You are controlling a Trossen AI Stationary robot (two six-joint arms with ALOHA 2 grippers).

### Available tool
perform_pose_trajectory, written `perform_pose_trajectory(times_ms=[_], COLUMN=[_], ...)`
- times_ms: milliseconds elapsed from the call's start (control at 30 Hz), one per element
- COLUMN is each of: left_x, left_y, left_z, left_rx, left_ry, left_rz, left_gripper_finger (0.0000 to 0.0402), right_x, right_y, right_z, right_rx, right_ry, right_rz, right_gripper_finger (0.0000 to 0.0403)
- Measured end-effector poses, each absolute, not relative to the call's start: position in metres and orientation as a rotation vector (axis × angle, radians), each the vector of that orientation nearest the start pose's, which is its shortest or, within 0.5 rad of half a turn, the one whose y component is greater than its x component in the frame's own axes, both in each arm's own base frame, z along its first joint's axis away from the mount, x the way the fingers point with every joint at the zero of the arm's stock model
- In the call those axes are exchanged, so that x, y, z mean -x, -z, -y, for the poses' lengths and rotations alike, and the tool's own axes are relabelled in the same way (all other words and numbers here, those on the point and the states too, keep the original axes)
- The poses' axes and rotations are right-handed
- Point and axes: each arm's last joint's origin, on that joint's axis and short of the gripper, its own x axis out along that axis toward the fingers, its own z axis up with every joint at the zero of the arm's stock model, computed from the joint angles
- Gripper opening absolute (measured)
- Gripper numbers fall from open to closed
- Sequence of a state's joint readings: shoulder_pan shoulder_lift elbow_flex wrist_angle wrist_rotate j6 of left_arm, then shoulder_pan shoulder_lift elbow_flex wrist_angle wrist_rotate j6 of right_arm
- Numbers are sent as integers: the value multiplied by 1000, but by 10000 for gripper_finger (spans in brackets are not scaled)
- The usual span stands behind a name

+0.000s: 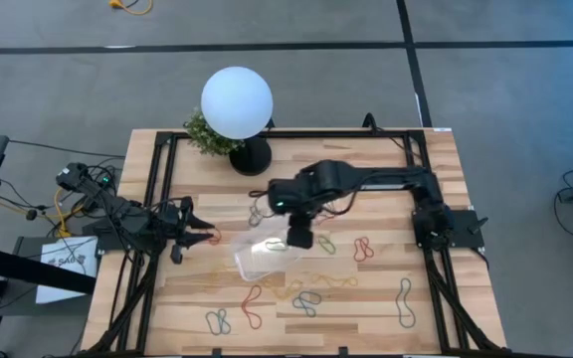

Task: Pick and place items into bin
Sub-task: Put the green rubber band into the transparent bin

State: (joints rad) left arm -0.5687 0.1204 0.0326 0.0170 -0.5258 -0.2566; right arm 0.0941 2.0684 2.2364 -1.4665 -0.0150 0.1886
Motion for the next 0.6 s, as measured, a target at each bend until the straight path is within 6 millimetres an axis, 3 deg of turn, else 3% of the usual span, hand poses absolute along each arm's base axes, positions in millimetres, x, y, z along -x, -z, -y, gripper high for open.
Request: perform_pose_trajectory(times_ms=[167,267,367,600], left_x=[-92,-92,-92,-92], left_y=[-167,-167,-167,-166], left_z=[42,42,42,42], left_rx=[229,254,259,260], left_ry=[58,57,57,56], left_rz=[-70,-71,-71,-76], left_gripper_finger=[110,110,110,110], right_x=[-387,-384,-380,-354], right_y=[-345,-335,-316,-270], right_z=[-39,-43,-46,-43], right_rx=[-112,-125,-168,-149], right_ry=[212,157,84,138], right_rz=[-1367,-1432,-1529,-1662], right_gripper_finger=[87,87,86,82])
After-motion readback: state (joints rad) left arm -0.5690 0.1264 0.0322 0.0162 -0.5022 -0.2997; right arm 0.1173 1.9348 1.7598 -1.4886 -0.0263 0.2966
